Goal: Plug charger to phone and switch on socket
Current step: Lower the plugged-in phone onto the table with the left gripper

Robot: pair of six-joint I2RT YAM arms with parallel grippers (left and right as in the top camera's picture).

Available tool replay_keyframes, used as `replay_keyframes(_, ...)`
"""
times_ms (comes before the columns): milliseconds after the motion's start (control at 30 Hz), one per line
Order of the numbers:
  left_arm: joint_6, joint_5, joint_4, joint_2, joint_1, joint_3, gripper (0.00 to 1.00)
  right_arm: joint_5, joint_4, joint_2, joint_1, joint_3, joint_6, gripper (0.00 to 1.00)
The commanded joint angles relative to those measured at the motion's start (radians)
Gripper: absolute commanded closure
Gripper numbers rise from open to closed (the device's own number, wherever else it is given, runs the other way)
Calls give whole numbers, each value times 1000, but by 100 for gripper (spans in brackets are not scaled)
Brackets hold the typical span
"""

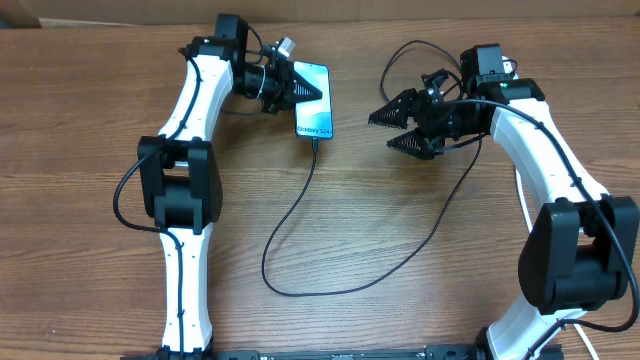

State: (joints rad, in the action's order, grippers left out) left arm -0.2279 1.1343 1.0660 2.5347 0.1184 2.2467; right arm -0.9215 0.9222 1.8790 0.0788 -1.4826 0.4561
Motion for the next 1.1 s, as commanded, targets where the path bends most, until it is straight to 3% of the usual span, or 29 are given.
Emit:
replay_keyframes(0,42,-1,-1,53,10,11,96,13,5,-4,-2,-9,-20,26)
replay_keyframes(300,88,51,-4,132,33,11,96,13,13,-4,-2,-9,-21,27)
replay_keyframes(567,64,-198,3,133,66,11,96,13,23,-4,-2,-9,-40,27)
replay_keyframes(967,64,-259,-4,134,78,11,96,13,27,-4,-2,-9,-43,27)
replay_keyframes(1067,64,-263,-4,134,77,11,87,13,27,-4,-2,-9,-43,26)
